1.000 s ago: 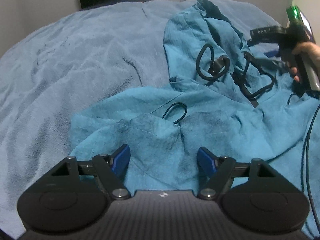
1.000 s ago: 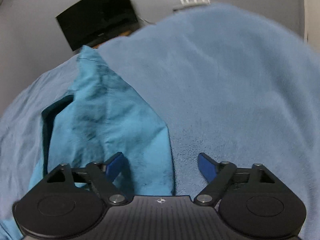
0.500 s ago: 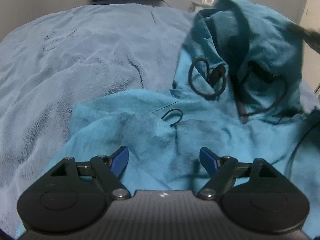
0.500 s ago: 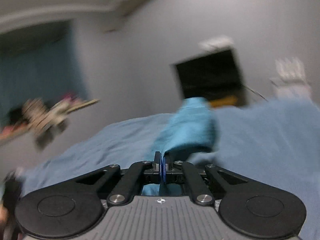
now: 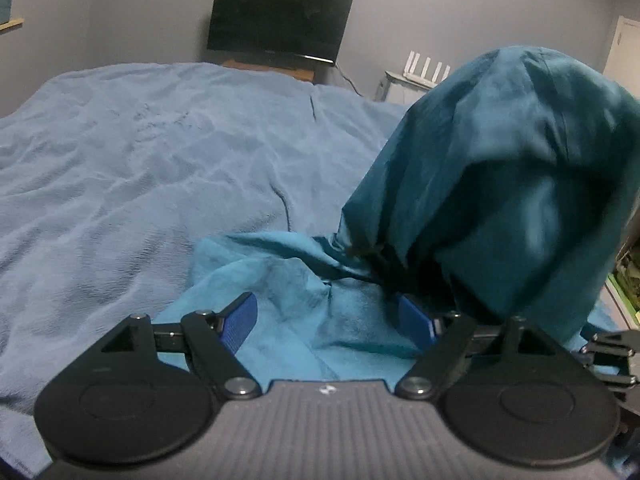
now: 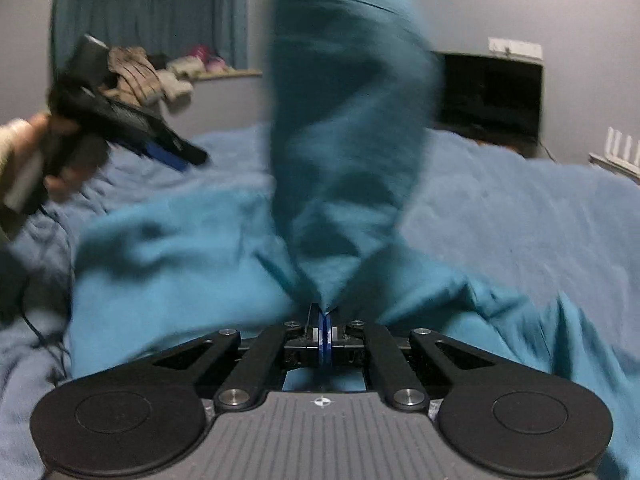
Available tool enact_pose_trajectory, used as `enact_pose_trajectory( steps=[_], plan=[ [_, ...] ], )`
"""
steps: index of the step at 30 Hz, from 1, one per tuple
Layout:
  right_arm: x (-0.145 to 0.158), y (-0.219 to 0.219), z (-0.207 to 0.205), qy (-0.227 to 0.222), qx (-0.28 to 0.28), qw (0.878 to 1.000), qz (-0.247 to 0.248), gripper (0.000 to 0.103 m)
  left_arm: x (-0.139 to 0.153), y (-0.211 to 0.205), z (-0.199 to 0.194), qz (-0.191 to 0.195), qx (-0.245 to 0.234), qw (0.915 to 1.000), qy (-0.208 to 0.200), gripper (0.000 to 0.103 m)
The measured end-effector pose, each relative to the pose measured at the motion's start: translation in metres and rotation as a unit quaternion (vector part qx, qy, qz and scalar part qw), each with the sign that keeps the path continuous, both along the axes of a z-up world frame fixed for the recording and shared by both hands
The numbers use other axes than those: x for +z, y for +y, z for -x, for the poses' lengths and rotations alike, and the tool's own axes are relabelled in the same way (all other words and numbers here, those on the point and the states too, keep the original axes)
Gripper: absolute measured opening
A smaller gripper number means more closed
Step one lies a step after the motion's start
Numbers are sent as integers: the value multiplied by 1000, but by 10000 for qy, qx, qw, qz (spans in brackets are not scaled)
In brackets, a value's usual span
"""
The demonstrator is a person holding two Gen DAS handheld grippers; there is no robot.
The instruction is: Fold large clothes
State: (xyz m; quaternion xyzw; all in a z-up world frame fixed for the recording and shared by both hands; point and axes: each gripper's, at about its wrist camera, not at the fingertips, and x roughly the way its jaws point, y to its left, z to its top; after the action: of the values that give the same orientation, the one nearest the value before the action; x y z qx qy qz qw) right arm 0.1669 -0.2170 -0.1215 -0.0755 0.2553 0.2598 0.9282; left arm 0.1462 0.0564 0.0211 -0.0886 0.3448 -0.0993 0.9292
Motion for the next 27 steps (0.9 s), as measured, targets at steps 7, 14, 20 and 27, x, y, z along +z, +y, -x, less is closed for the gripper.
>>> enact_pose_trajectory(
  steps=[7, 14, 20, 27],
  plan=[
    [6, -8, 7, 351, -534, 9979, -38, 33, 11, 28, 24, -315, 427, 9986, -34, 78],
    [58, 22, 43, -201, -488, 9972, -537, 62, 34, 68, 54, 52, 964, 9949, -303, 78],
    [59, 85, 33, 47, -603, 9978, -269, 62, 33, 43, 68, 328, 259, 9986, -313, 78],
    [-12, 111, 26, 1187, -1099, 9860, 415, 58, -61, -1, 62, -554, -311, 9932, 973, 79]
  ],
)
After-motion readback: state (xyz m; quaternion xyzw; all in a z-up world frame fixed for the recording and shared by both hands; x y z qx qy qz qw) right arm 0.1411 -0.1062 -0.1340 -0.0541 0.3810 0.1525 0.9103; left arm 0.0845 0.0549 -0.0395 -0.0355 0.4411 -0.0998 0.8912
